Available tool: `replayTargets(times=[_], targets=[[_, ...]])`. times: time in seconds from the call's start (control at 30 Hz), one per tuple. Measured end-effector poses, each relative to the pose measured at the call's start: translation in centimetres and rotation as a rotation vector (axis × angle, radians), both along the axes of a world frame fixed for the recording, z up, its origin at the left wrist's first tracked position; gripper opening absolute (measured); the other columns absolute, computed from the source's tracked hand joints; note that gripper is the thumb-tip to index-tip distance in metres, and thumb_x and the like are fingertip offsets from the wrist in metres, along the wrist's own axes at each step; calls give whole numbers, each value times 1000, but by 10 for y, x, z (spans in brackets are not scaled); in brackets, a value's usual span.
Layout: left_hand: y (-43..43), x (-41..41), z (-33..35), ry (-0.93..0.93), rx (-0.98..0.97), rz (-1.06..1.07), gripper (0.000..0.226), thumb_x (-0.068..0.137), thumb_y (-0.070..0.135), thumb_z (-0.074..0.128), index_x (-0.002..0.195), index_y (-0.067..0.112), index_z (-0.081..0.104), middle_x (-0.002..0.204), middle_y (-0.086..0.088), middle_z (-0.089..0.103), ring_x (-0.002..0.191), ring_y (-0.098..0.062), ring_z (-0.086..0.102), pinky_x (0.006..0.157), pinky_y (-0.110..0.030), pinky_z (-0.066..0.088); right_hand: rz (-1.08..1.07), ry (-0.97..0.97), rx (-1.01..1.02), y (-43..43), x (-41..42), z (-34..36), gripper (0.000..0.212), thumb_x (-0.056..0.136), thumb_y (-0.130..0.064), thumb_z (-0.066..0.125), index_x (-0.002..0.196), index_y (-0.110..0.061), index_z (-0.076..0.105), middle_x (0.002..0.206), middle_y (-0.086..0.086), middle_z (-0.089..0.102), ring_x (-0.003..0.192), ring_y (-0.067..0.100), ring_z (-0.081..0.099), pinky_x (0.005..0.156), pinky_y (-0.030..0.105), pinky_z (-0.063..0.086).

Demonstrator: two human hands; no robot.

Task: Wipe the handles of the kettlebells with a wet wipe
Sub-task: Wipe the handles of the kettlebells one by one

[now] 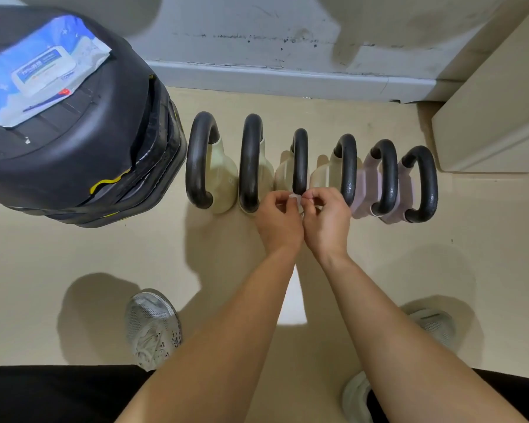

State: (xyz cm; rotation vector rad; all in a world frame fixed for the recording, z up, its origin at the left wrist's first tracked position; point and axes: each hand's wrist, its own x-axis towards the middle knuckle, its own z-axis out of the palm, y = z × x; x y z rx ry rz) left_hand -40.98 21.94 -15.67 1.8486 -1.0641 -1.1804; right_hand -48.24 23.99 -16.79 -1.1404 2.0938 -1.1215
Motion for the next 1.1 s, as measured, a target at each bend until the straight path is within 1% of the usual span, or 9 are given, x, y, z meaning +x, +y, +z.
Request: replayTargets(times=[0.07,0.2,0.4,0.53,0.63,0.73,0.9,1.0,1.1], targets=[[-1,-1,-1,58,73,77,7,91,18,65,95,15,70,80,12,67,72,3,61,63,-6,44,-44,-32,-21,0,4,-2,17,90,0,63,80,-13,68,84,-11,54,77,-5,57,72,3,41],[-4,-2,-7,183,211,188,10,88,19,67,96,14,72,87,-3,74,81,-15,69,76,-24,55,-108,-81,-1,7,11,-10,22,87,3,60,77,-15,67,82,-12,56,77,-7,57,74,9,45],[-9,2,-15,197,268,191,5,87,13,68,91,16,68,82,2,70,82,-17,69,76,-25,53,-265,-251,120,4,18,-24,25,86,-3,64,74,-25,66,82,3,71,73,5,64,73,12,48],[-16,2,-22,202,318,162,9,86,9,67,92,16,67,93,-7,73,88,-24,71,86,-36,58,-295,-303,193,-2,15,-31,13,86,-4,66,82,-14,72,71,-11,67,61,-12,60,69,8,47],[-16,-2,-22,169,322,157,9,89,10,65,92,18,64,95,-6,71,89,-25,71,88,-40,57,-281,-316,224,-4,11,-30,9,87,-4,67,87,-10,74,73,-9,69,64,-7,63,77,16,54],[-15,-3,-15,199,333,170,15,89,6,63,92,21,62,95,-5,70,90,-25,71,87,-40,58,-251,-332,247,-4,8,-22,6,87,-6,69,89,-8,74,76,-3,70,73,10,67,85,29,59],[-12,-2,1,161,246,144,15,89,10,64,100,18,70,98,-4,72,88,-20,70,85,-34,58,-182,-347,207,-2,1,1,8,87,-9,68,83,-15,71,78,3,73,81,23,74,83,35,61],[-16,-1,14,72,134,52,22,93,11,60,112,13,71,99,1,69,87,-12,63,72,-15,46,-137,-322,153,-11,-3,17,6,88,-8,66,86,-11,71,76,2,72,75,16,71,76,26,60],[-20,1,23,-12,56,-71,24,95,15,58,114,14,73,100,1,73,84,-8,61,71,-11,41,-88,-249,140,-28,-5,34,7,89,-8,65,90,-8,72,78,0,71,72,10,67,67,13,53]])
